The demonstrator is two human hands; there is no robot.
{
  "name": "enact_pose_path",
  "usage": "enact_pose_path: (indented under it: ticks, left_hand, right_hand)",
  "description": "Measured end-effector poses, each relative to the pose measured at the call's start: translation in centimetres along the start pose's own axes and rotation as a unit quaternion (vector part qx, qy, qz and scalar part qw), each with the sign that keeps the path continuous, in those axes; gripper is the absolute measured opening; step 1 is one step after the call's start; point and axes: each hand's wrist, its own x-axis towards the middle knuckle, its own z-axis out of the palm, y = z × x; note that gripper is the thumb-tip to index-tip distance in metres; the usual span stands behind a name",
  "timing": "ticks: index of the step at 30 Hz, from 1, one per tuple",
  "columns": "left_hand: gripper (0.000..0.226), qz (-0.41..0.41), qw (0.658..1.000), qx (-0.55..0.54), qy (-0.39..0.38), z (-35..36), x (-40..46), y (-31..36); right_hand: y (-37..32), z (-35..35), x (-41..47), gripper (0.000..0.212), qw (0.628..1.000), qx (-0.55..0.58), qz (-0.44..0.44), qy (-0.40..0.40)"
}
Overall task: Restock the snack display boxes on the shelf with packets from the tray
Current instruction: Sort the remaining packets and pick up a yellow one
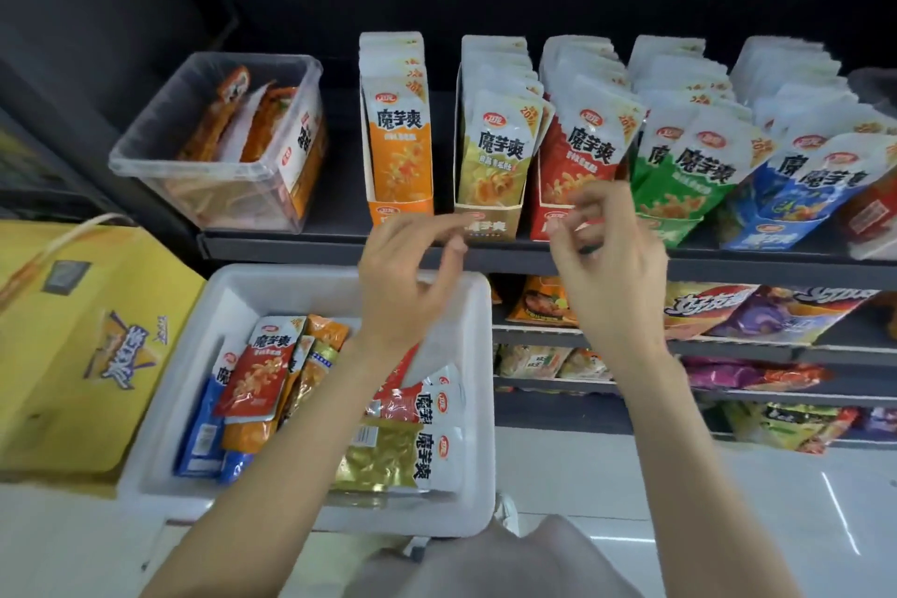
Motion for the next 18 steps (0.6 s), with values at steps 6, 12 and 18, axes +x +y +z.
enact_pose_path:
  ticks: [6,12,18]
  left_hand:
    - [0.019,-0.266,0.958,0.069,-0.087,-10.3,-8.1,-6.9]
    - [0.049,-0.313,0.850,0.265,-0.331,-14.5,-14.0,-11.7]
    - [0.066,-0.385,0.799,0.300,-0.352,-14.0,-15.2,-12.7]
  right_hand:
    - [-1.6,9.5,-4.9,0.018,0.944,0.041,-0.047,-0.323]
    - [-1.2,19.0,-8.7,0.038,0.839,-0.133,-0.154,-0.504]
    - [-1.9,22.6,-10.2,0.053,0.811,-0.166,-0.168,-0.536]
